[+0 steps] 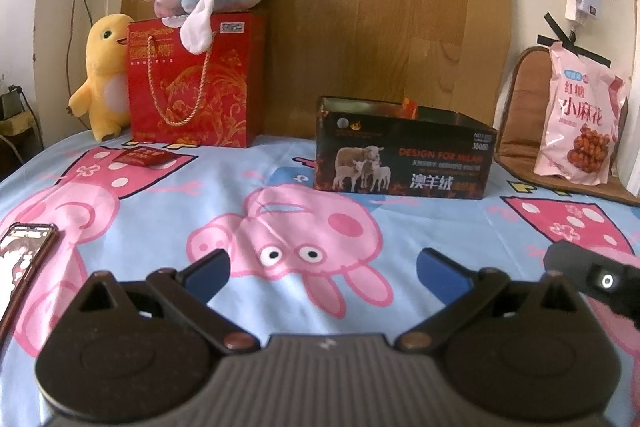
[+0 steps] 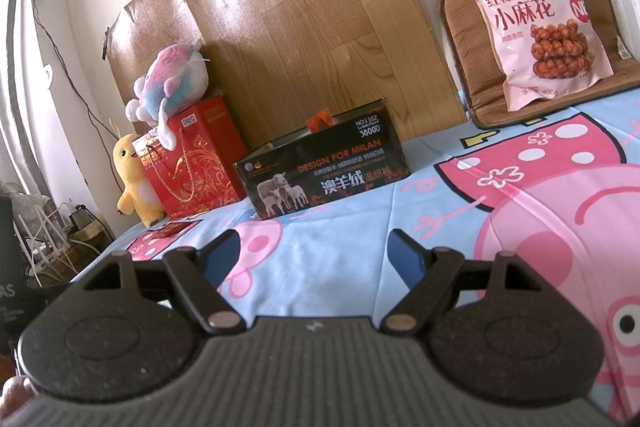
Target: Organize snacks
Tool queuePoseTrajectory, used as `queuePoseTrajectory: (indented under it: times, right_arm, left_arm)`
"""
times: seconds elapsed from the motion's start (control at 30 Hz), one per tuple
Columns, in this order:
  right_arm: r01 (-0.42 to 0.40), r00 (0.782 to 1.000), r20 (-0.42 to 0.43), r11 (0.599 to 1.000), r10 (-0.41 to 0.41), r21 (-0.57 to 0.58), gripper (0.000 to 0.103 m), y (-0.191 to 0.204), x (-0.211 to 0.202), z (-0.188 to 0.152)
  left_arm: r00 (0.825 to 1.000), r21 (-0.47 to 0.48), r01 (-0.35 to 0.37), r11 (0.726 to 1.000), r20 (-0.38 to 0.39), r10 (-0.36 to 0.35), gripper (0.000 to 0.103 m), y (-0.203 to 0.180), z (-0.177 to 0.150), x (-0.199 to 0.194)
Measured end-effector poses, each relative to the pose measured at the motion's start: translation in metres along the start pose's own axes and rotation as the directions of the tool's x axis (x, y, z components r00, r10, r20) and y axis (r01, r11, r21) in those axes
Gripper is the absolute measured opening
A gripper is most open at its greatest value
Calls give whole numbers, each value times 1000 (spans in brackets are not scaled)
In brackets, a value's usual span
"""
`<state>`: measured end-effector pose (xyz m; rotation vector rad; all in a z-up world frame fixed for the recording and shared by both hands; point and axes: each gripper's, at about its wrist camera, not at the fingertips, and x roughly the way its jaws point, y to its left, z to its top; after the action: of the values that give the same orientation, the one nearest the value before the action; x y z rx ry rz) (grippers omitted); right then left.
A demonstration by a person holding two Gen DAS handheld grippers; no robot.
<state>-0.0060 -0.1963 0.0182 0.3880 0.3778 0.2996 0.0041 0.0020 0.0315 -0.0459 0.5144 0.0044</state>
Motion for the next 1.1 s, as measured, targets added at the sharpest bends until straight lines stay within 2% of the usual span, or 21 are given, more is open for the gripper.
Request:
queuePoseTrajectory:
  times: [0.2, 0.43, 0.73, 0.83, 1.0, 1.1]
  right_arm:
    - [1, 1000, 0, 1000, -1, 0, 83, 1, 0, 0]
    - [2, 1000, 3, 1000, -2, -1, 83, 0, 0, 1]
    - [0, 1000, 5, 1000, 0, -4, 84, -1, -1, 2]
    - [-1, 1000, 4, 1000, 1, -4, 84, -1, -1, 2]
    - [0, 1000, 6, 1000, 0, -3, 84, 0, -1, 1]
    - [-1, 1000, 6, 1000, 1, -3, 85, 0, -1, 2]
  left_arm:
    - [999, 21, -36, 999, -11, 37, 103, -2, 2, -2]
    - [996, 61, -92, 994, 20, 91, 103, -10, 2, -11]
    - [997, 33, -66, 997, -33, 67, 103, -5, 5, -11]
    - [996, 33, -81, 996, -34, 82, 103, -5, 5, -12]
    - [990, 67, -138, 988, 16, 137, 103, -10, 7, -17]
    - [990, 76, -137, 988, 25, 135, 103, -13, 9, -19]
